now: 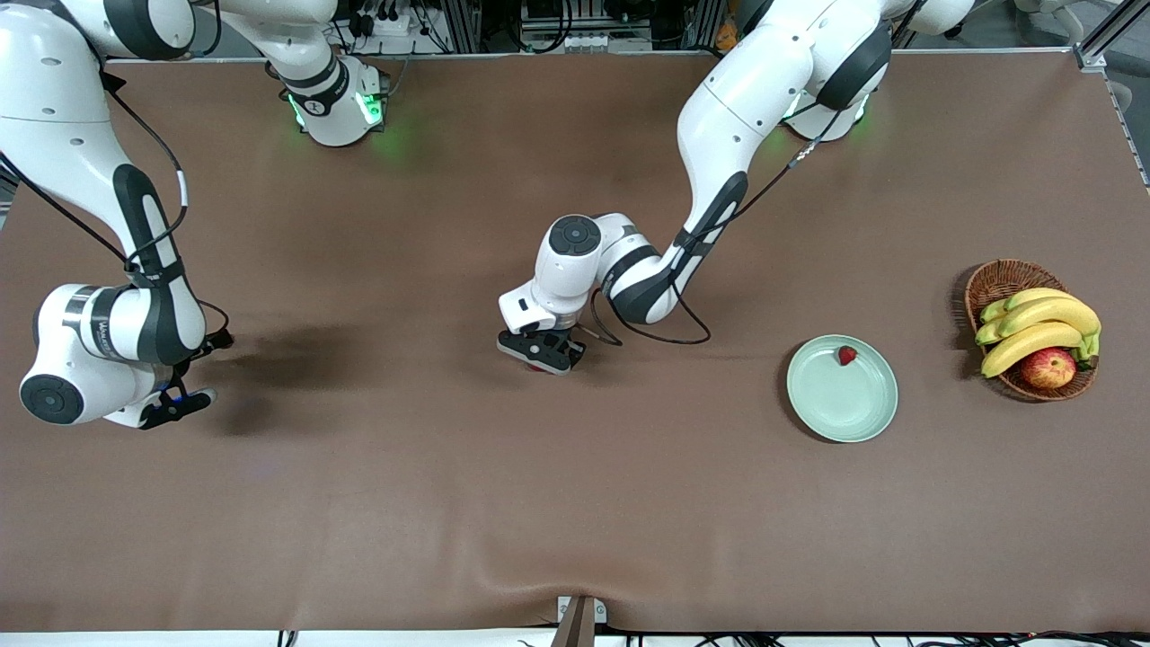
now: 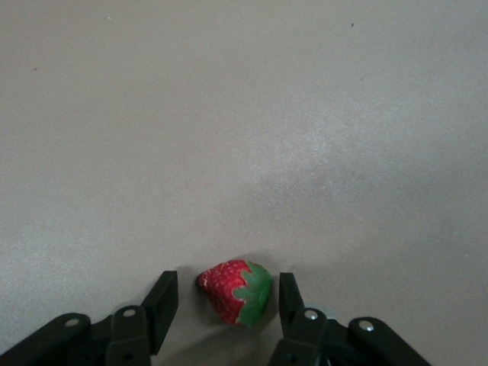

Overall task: Collect all strawberries into plate
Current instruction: 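Grasp the middle strawberry with the left gripper while the right grasps the last, then drop the strawberry on the plate with the left gripper while the right carries another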

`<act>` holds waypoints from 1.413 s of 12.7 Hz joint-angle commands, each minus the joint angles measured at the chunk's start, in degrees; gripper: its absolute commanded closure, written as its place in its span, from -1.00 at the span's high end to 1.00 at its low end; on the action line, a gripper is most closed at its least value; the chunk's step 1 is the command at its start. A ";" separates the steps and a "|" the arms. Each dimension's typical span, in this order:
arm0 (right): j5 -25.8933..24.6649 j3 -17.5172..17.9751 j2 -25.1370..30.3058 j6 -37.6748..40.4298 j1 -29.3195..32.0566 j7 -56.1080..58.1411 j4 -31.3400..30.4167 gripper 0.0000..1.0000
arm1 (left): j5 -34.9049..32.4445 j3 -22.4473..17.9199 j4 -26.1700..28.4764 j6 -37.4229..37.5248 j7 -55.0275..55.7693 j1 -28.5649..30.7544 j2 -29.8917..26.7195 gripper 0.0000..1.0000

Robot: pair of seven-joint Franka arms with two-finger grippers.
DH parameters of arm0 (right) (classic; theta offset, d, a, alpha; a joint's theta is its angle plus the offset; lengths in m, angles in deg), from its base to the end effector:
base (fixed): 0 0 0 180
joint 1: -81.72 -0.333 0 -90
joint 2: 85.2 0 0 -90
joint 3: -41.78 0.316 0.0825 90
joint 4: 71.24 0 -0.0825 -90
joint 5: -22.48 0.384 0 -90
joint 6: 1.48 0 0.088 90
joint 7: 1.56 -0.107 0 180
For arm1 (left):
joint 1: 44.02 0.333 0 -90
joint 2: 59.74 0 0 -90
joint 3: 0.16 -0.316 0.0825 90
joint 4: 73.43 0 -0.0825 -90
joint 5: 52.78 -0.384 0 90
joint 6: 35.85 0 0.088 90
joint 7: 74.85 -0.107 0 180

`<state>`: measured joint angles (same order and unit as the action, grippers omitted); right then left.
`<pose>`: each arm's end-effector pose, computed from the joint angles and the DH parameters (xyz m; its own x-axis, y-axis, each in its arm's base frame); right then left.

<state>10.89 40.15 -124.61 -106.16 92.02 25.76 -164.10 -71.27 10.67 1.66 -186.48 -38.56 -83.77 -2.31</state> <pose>0.6170 -0.1454 0.1936 0.8052 0.3314 -0.4918 0.3446 -0.9364 -0.0668 0.5120 -0.5720 0.1692 0.8860 -0.3440 0.3110 -0.3973 -0.9090 0.1262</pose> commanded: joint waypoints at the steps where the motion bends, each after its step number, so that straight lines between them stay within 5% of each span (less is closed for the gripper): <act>1: -1.77 0.75 0.31 -3.49 1.57 0.63 -4.07 1.00 | 0.21 -1.78 -1.87 -1.77 0.01 -1.47 1.54 0.21; 4: -1.77 0.75 0.22 -3.77 1.74 0.63 -4.69 0.86 | 0.21 -1.78 -1.87 -1.77 0.27 -1.56 1.37 -0.52; 5: -1.86 0.75 0.22 -3.68 1.74 0.63 -4.78 0.66 | 0.21 -1.78 -1.87 -1.77 0.44 -1.65 1.28 -0.93; 6: -2.21 0.75 0.22 -3.59 1.74 0.63 -4.78 0.38 | 0.13 -1.78 -1.61 -1.69 0.53 -1.82 0.85 -1.00; 8: -2.39 0.75 0.22 -3.51 1.83 0.63 -4.78 0.00 | -0.22 -1.78 -0.82 -0.64 0.62 -1.39 -1.17 -1.00; 12: -2.39 0.75 -0.57 -3.86 1.83 0.63 -4.78 -0.31 | 0.04 -1.52 2.68 15.06 0.18 2.99 -10.47 -1.00; 16: -1.07 0.92 -0.57 -5.44 1.57 -0.07 -2.95 -0.76 | -0.05 -1.25 14.26 25.46 -2.09 11.16 -20.41 -1.00; 18: 5.57 0.92 -0.22 -5.00 0.60 0.01 1.17 -0.84 | -0.05 -1.16 21.30 25.65 -7.79 18.18 -24.71 -1.00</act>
<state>12.02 40.40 -125.17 -111.82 92.81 25.81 -166.63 -71.29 8.97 13.15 -160.29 -42.36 -71.40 -20.79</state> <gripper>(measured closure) 0.665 0.617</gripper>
